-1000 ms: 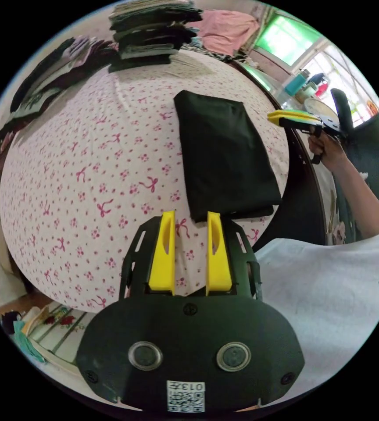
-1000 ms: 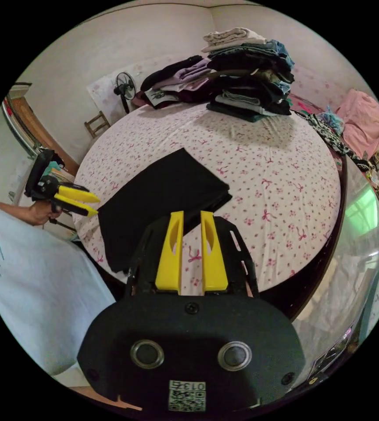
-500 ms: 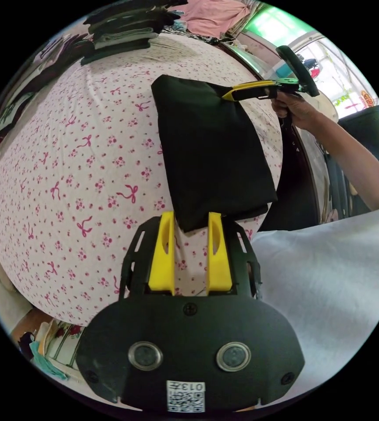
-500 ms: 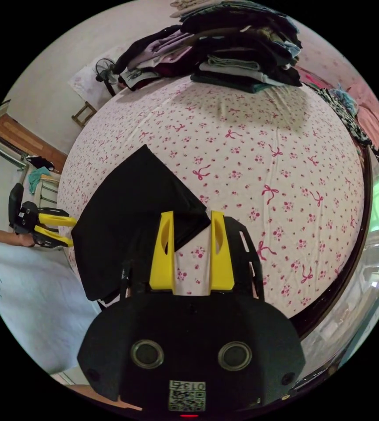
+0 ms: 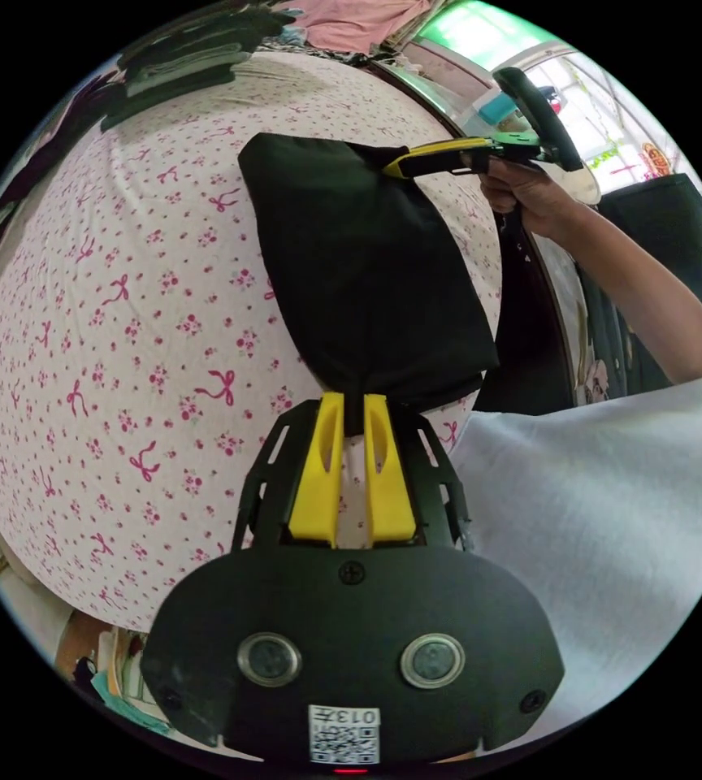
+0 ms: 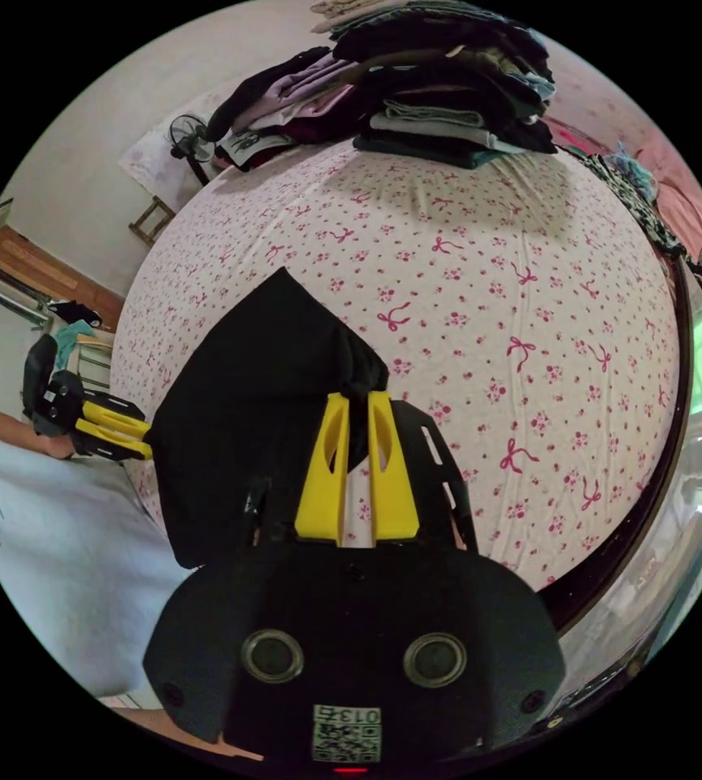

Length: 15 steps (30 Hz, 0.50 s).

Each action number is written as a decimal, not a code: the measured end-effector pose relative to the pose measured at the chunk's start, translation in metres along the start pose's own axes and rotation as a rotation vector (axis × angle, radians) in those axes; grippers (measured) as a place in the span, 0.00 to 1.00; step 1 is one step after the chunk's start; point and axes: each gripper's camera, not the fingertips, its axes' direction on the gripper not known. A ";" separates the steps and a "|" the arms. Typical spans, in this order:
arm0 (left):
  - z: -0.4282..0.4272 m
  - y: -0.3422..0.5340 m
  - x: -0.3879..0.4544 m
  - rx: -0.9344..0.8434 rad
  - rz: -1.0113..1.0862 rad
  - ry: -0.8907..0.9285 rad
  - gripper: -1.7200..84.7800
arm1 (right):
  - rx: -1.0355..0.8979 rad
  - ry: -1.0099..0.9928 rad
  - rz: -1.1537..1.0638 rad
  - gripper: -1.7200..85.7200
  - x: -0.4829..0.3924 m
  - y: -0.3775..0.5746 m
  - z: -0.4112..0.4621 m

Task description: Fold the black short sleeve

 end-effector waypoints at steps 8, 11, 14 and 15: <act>-0.030 -0.030 0.004 0.071 0.091 -0.012 0.05 | 0.064 0.139 0.001 0.06 -0.009 0.006 -0.048; -0.038 -0.057 0.003 0.096 0.096 -0.027 0.05 | 0.096 0.183 0.011 0.06 -0.002 0.007 -0.071; -0.043 -0.097 0.004 0.128 0.104 -0.032 0.05 | 0.115 0.231 0.021 0.06 0.015 0.004 -0.091; -0.044 -0.106 0.005 0.135 0.108 -0.032 0.05 | 0.127 0.246 0.029 0.06 0.024 0.003 -0.101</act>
